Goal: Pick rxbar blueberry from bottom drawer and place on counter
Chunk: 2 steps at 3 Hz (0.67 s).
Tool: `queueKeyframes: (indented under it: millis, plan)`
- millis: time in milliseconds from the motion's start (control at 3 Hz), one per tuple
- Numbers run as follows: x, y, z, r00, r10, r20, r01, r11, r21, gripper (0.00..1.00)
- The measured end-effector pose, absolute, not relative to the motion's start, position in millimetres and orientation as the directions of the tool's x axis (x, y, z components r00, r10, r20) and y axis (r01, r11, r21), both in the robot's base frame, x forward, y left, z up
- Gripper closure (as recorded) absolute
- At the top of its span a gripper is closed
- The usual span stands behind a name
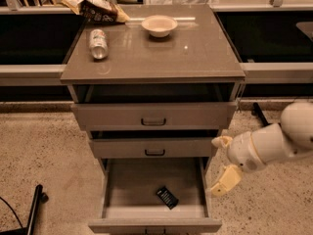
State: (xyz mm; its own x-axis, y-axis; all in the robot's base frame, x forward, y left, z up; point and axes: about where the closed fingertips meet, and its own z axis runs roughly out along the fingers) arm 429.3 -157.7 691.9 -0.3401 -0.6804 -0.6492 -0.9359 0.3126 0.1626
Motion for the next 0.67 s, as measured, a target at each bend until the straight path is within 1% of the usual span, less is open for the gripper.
queueKeyframes:
  millis: [333, 667]
  plan:
    - [424.9, -128.3, 631.3, -0.353, -0.485, -0.8, -0.92, 0.338, 0.201, 0.0]
    - [446.7, -115.5, 600.7, -0.253, -0.382, -0.889, -0.936, 0.33, 0.124, 0.0]
